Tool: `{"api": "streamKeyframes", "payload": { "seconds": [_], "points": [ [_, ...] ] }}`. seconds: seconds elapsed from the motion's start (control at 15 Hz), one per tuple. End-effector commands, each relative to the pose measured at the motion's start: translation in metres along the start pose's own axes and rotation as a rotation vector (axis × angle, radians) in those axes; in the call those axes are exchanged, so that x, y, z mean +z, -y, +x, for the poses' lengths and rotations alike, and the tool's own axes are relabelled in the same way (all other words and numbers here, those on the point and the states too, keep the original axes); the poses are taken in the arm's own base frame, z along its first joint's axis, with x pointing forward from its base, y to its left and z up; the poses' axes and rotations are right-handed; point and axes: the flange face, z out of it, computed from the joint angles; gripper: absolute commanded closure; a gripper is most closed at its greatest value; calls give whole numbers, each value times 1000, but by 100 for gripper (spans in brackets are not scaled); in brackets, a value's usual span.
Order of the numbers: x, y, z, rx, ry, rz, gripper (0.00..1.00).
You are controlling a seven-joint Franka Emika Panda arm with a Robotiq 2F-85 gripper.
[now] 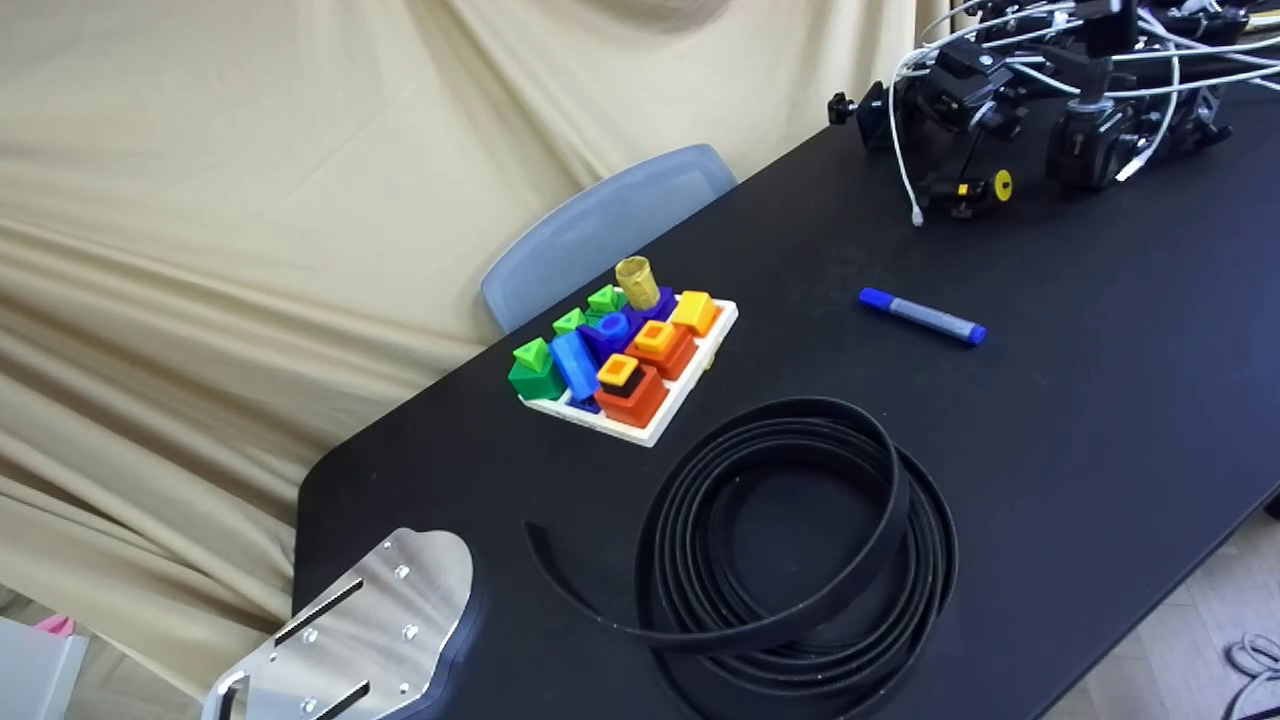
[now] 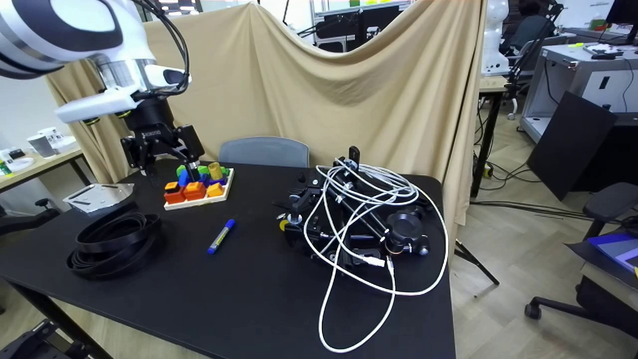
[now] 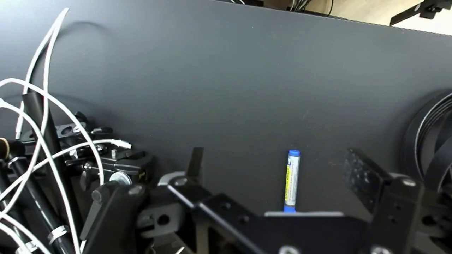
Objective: Move the marker forward
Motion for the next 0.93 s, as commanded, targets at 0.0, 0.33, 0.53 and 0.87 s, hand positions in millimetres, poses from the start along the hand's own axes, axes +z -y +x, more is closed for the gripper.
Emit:
{"api": "streamKeyframes", "payload": {
  "seconds": [0.0, 0.33, 0.53, 0.87],
  "points": [
    [-1, 0, 1, -5, -1, 0, 0],
    [3, 6, 24, -30, -125, -3, 0],
    [26, 14, 55, -37, -205, 25, 0],
    [86, 33, 100, -123, -214, 119, 0]
  ]
}}
